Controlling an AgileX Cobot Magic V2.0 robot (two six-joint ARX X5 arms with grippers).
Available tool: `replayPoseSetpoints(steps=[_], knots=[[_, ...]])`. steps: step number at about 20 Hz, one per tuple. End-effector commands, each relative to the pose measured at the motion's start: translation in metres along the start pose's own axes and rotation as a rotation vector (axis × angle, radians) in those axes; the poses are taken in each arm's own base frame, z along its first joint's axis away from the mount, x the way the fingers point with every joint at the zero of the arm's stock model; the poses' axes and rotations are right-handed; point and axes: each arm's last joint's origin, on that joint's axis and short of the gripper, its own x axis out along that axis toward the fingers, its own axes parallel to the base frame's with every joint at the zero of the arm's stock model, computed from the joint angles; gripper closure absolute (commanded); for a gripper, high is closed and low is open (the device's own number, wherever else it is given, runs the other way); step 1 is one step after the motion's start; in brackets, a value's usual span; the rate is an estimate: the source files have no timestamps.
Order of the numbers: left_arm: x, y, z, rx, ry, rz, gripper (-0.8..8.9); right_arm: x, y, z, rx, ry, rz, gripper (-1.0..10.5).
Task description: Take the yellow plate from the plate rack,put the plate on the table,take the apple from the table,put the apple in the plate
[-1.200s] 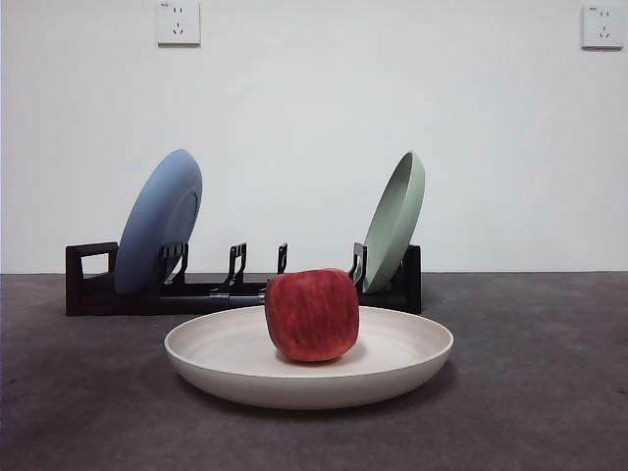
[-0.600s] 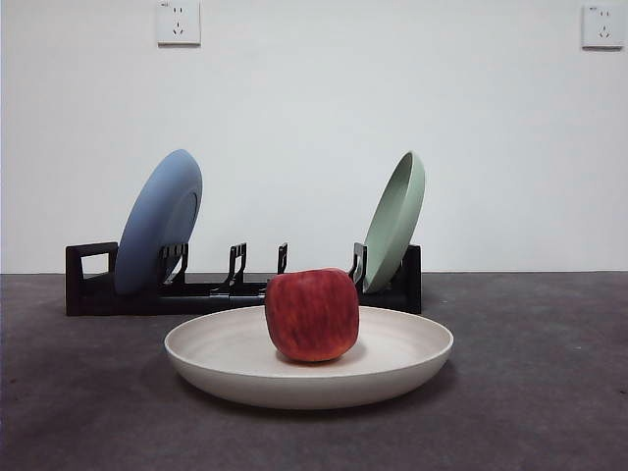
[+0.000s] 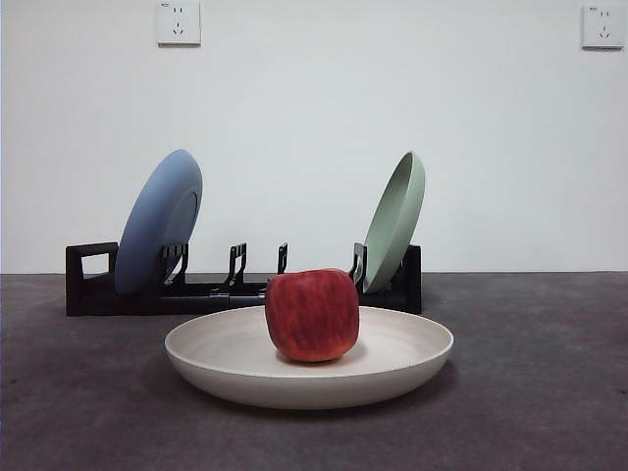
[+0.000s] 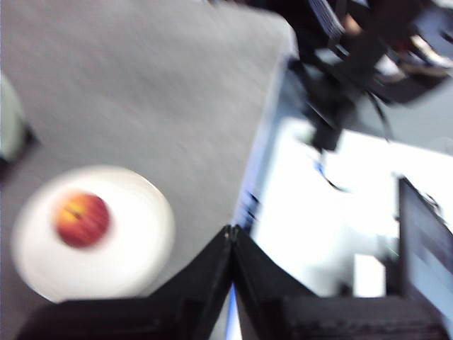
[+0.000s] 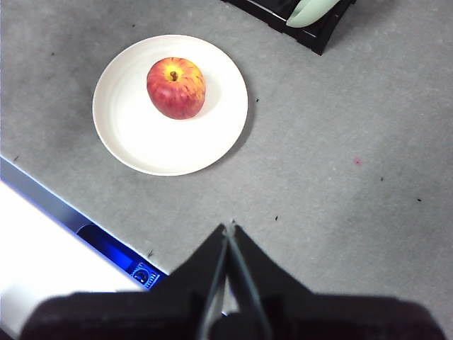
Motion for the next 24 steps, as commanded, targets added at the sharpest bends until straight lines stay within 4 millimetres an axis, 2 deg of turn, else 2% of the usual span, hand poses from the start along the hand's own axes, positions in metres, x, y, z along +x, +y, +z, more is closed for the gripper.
replayPoseSetpoints(steps=[1,6,10,13,16,20,24], knots=[[-0.005,0.008,0.008,0.108,-0.101,0.152,8.18,0.001,0.0,-0.002,0.004,0.026,-0.006,9.4],[-0.027,0.033,0.017,0.159,-0.252,0.452,8.17,0.001,0.0,-0.002,0.004,0.026,-0.006,9.4],[-0.052,0.039,0.009,0.171,-0.282,0.695,8.17,0.001,0.0,-0.002,0.004,0.026,-0.006,9.4],[-0.056,0.04,-0.007,0.193,-0.339,0.827,8.17,0.001,0.0,-0.002,0.004,0.026,-0.007,9.4],[-0.037,0.049,-0.042,0.193,-0.406,0.87,8.17,0.001,0.0,-0.002,0.004,0.026,-0.006,9.4],[0.002,0.066,-0.108,0.072,-0.445,0.888,8.17,0.001,0.0,-0.002,0.004,0.026,-0.007,9.4],[0.037,0.074,-0.17,-0.034,-0.391,0.891,8.17,0.001,0.0,-0.002,0.004,0.026,-0.006,9.4]])
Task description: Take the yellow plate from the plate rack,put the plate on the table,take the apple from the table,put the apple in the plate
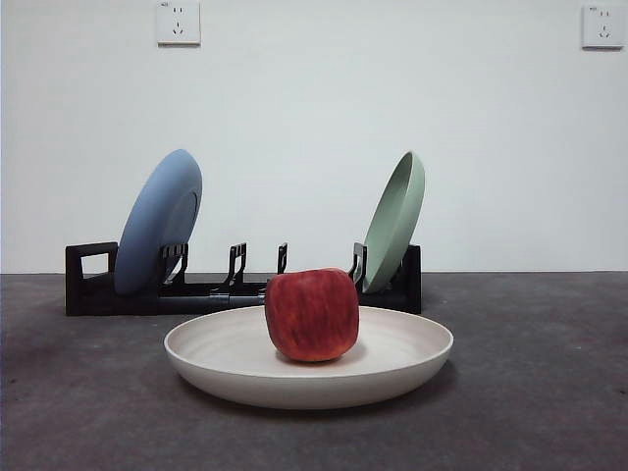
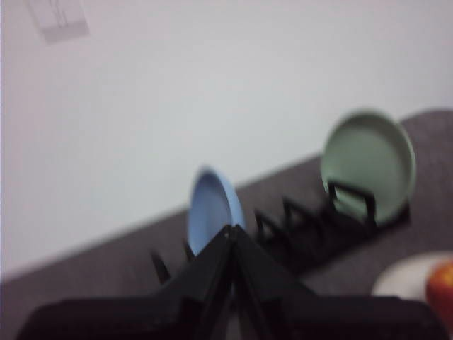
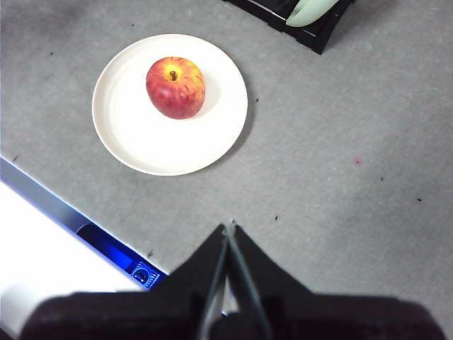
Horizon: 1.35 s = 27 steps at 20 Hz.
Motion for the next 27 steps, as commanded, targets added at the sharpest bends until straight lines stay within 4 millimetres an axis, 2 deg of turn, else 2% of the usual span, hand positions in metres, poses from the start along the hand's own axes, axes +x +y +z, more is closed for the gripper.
replayPoseSetpoints(steps=[1,4,9,27], knots=[[0.001,-0.005,-0.033,-0.063,0.039,0.04,8.17,0.001,0.0,-0.002,0.004,0.025,-0.006,9.4],[0.001,-0.01,-0.067,-0.131,0.077,0.099,8.17,0.001,0.0,-0.002,0.004,0.025,-0.006,9.4],[0.003,-0.016,-0.099,-0.224,0.184,0.106,8.17,0.001,0.0,-0.002,0.004,0.025,-0.006,9.4],[0.004,-0.016,-0.1,-0.227,0.199,0.104,8.17,0.0,0.0,-0.002,0.004,0.023,-0.011,9.4]])
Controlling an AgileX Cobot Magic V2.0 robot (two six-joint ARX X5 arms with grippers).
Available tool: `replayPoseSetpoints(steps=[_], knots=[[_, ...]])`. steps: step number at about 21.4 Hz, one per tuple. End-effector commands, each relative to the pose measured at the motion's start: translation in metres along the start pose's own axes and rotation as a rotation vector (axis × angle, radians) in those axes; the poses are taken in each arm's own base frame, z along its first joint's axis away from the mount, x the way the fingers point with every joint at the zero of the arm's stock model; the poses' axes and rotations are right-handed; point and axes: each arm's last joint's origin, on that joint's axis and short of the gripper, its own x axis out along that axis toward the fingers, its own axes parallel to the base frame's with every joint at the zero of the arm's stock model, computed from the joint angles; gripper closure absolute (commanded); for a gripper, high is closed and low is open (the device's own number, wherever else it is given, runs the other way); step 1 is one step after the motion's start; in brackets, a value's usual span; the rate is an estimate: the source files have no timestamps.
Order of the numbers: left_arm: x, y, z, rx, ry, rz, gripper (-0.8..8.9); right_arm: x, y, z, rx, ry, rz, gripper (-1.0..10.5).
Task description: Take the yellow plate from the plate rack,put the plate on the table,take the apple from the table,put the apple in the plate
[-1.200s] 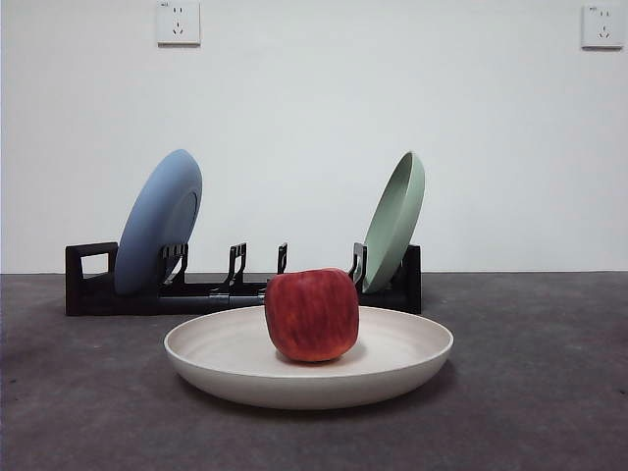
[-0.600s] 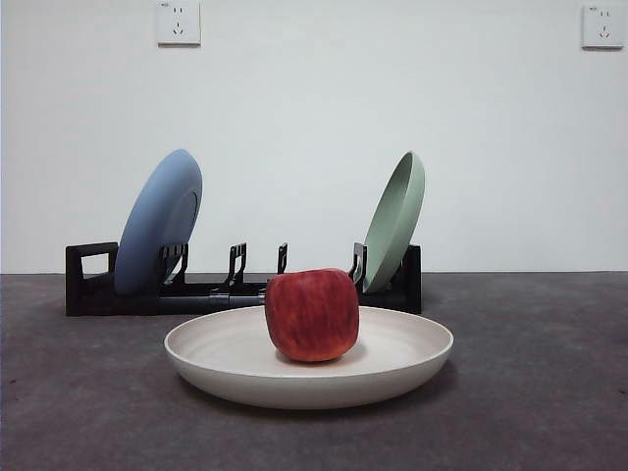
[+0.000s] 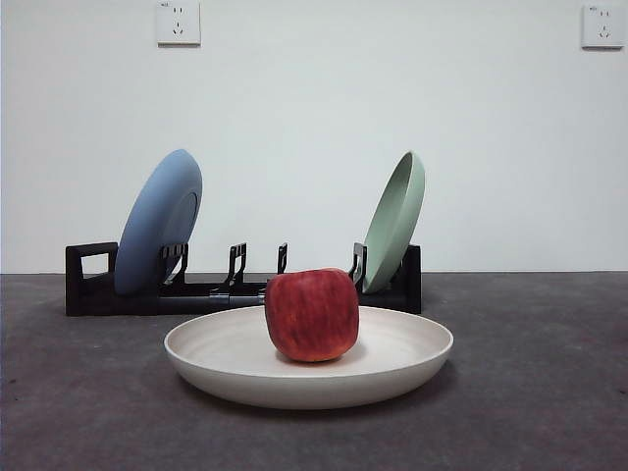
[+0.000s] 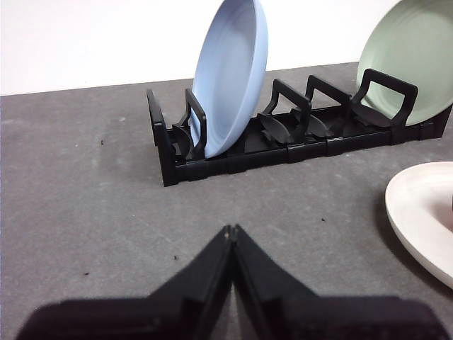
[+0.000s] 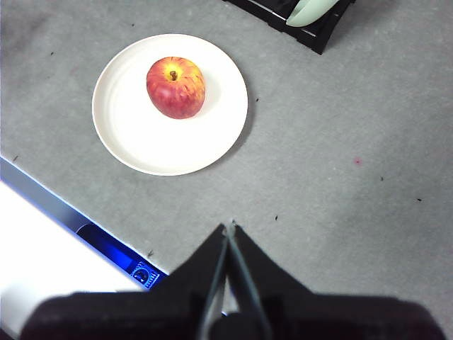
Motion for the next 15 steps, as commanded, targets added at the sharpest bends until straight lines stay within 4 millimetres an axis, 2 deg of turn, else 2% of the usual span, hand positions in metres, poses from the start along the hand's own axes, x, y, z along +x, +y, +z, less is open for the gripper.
replayPoseSetpoints(steps=[1,3,6,9,11,15], knots=[[0.001,0.0,-0.003,-0.007,0.004,0.005,8.17,-0.003,-0.003,-0.004,0.016,0.009,-0.039,9.4],[0.001,0.0,-0.003,-0.007,0.004,0.005,8.17,-0.012,-0.013,-0.006,-0.02,-0.072,-0.099,9.5],[0.001,0.0,-0.003,-0.007,0.004,0.005,8.17,-0.037,-0.031,-0.009,0.068,-0.388,-0.089,9.5],[0.001,0.001,-0.003,-0.007,0.006,0.005,8.17,-0.048,-0.039,-0.035,0.112,-0.658,-0.183,9.5],[0.001,0.0,-0.003,-0.008,0.008,0.005,8.17,-0.037,-0.04,-0.057,0.091,-0.733,-0.305,9.5],[0.001,0.0,-0.003,-0.008,0.008,0.005,8.17,0.013,-0.044,-0.096,0.08,-0.82,-0.409,9.5]])
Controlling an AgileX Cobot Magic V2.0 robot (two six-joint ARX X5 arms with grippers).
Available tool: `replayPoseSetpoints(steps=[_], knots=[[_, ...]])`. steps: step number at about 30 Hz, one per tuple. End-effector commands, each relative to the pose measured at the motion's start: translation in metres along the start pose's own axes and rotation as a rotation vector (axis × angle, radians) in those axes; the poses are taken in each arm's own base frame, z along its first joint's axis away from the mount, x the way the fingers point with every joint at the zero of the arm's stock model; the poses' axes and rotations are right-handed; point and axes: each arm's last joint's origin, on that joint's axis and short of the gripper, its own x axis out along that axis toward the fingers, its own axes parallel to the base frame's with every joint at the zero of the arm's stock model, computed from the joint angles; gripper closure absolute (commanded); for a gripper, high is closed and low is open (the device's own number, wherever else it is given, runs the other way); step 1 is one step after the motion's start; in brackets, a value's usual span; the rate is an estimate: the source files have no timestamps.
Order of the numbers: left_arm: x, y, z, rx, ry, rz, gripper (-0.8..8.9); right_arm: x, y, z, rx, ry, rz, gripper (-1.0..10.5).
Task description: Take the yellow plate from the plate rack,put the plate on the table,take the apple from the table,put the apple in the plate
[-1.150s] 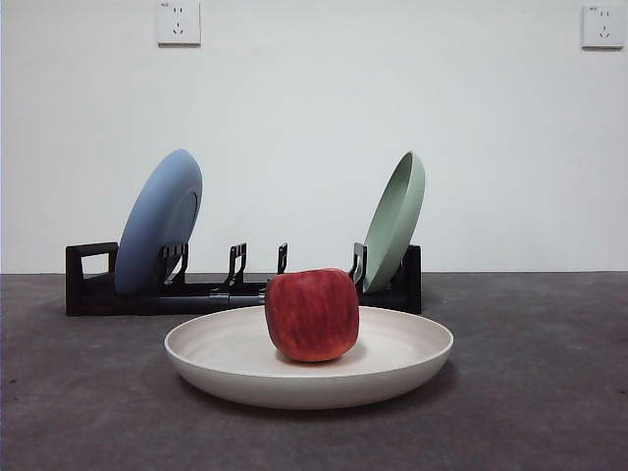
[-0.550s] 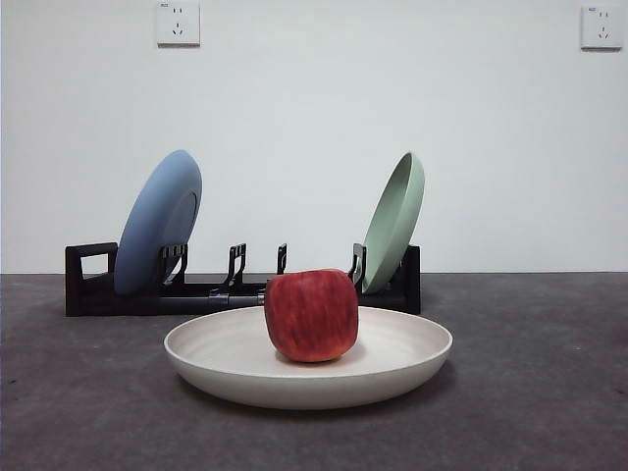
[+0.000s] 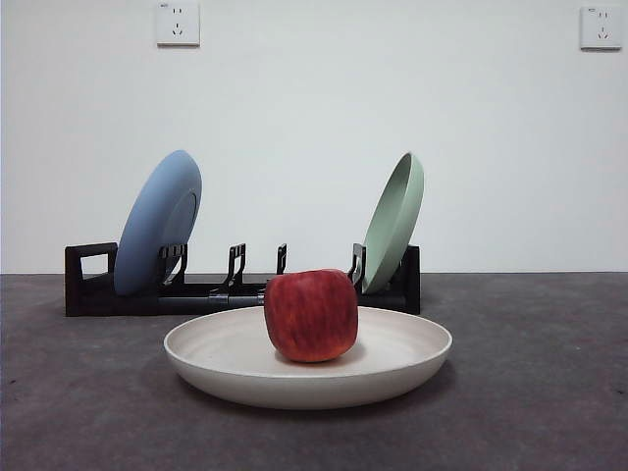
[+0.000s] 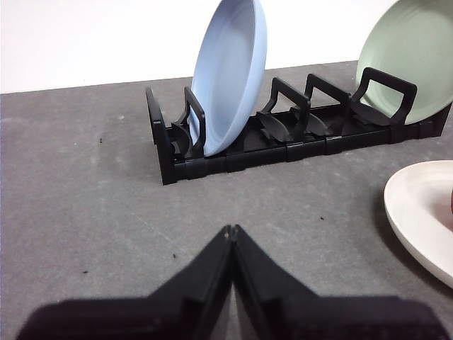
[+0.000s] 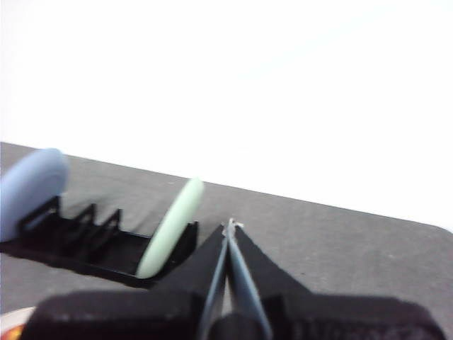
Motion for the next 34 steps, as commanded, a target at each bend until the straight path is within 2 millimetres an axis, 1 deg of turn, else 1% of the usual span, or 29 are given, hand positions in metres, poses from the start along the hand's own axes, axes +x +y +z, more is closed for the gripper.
replayPoseSetpoints(steps=[1,8,11,14,19,34], knots=[[0.001,0.0,-0.003,-0.007,0.004,0.005,8.17,0.011,0.003,-0.046,-0.005,-0.013,-0.021,9.5],[0.001,0.0,-0.003,-0.007,0.004,0.005,8.17,0.032,0.012,-0.142,0.09,-0.035,-0.028,9.5],[0.001,0.0,-0.003,-0.007,0.004,0.005,8.17,0.036,0.015,-0.174,0.139,0.003,-0.024,9.5],[0.001,0.0,-0.003,-0.007,0.004,0.006,8.17,0.041,0.017,-0.196,0.176,0.05,-0.021,9.5],[0.001,0.0,-0.003,-0.008,0.008,0.005,8.17,0.044,0.02,-0.216,0.19,0.129,-0.016,9.5],[0.002,0.001,-0.004,-0.009,0.017,0.005,8.17,0.044,0.019,-0.216,0.188,0.124,-0.033,9.5]])
